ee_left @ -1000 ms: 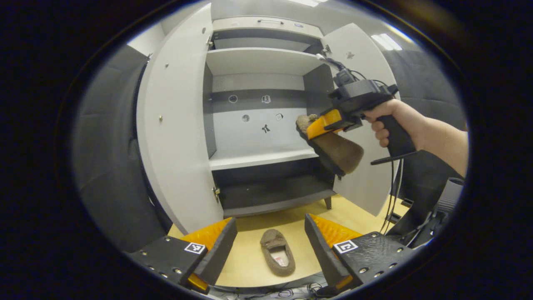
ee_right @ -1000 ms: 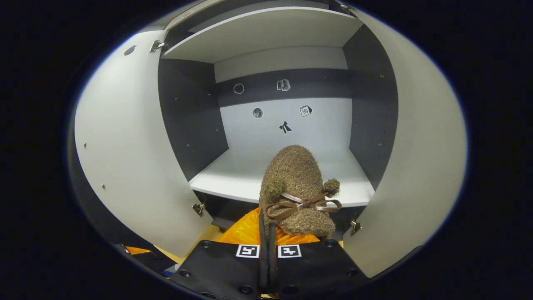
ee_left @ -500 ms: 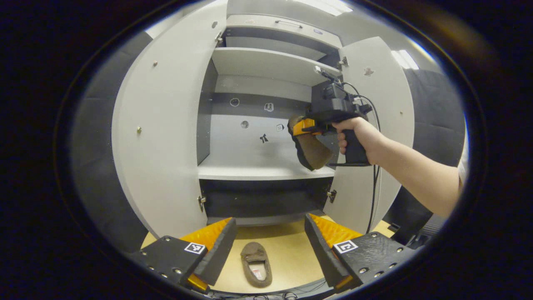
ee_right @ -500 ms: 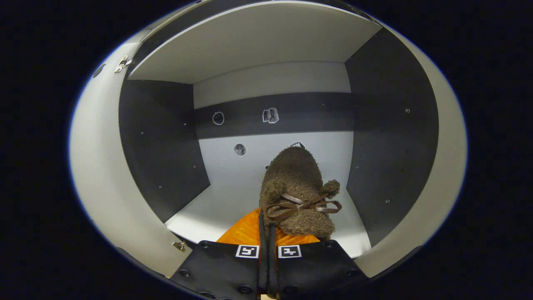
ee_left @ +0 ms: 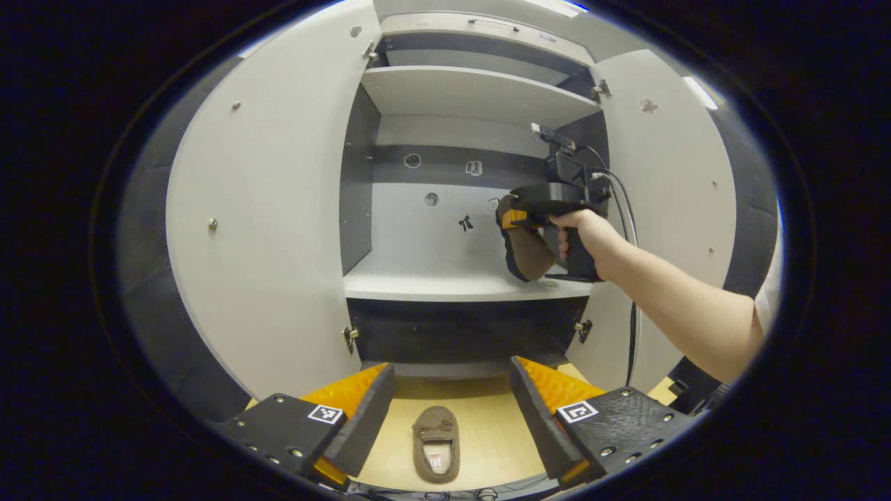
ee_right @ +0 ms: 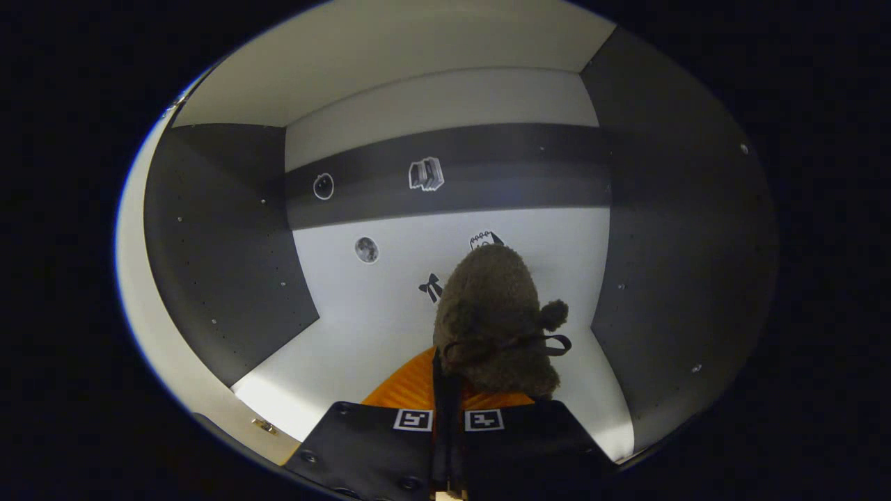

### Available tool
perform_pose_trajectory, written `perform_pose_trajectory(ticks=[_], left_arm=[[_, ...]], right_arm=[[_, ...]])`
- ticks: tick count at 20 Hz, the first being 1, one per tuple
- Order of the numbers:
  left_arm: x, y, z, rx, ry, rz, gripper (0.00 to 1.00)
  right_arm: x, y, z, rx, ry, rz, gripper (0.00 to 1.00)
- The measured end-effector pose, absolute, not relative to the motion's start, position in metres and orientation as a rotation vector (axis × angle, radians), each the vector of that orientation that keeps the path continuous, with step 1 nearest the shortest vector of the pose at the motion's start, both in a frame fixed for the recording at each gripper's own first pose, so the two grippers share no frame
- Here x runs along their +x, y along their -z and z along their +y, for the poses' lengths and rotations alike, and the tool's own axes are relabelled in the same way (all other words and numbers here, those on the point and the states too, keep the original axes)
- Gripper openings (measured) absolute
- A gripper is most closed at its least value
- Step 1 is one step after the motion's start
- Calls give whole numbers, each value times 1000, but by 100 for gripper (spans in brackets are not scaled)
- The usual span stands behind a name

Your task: Grab one shoe with the right hand and put it into the shoe cabinet, grab the other shoe with the left hand and put it into the shoe cabinet; then close the right door with the right hand and the left door with the left hand.

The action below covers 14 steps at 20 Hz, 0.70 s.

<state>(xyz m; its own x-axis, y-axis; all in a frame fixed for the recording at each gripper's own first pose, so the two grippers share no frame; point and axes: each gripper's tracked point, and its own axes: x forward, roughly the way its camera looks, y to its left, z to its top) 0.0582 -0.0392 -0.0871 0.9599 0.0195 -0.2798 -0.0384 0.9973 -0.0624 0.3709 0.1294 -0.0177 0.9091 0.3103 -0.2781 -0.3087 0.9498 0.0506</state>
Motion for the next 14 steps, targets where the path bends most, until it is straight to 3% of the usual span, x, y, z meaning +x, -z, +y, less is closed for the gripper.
perform_pose_trajectory(ticks=[2,3,5,6,8,9,10,11,14], left_arm=[[59,83,-37,-47,-62,276,95],[59,83,-38,-40,-75,287,100],[58,84,-43,-42,-83,295,95],[58,86,-46,-49,-86,300,100],[60,91,-52,-64,-89,316,100],[62,91,-53,-70,-93,318,95],[63,91,-54,-74,-99,317,95],[65,90,-55,-75,-105,313,95],[66,87,-54,-80,-119,306,95]], right_arm=[[375,18,129,8,-319,262,2],[377,20,131,18,-322,261,6],[377,23,135,22,-341,259,6],[379,27,135,17,-343,265,12],[376,31,140,22,-362,286,13],[376,30,138,16,-357,286,13],[374,35,136,2,-345,298,21],[370,37,136,-5,-363,309,21],[354,37,145,-14,-406,315,68]])
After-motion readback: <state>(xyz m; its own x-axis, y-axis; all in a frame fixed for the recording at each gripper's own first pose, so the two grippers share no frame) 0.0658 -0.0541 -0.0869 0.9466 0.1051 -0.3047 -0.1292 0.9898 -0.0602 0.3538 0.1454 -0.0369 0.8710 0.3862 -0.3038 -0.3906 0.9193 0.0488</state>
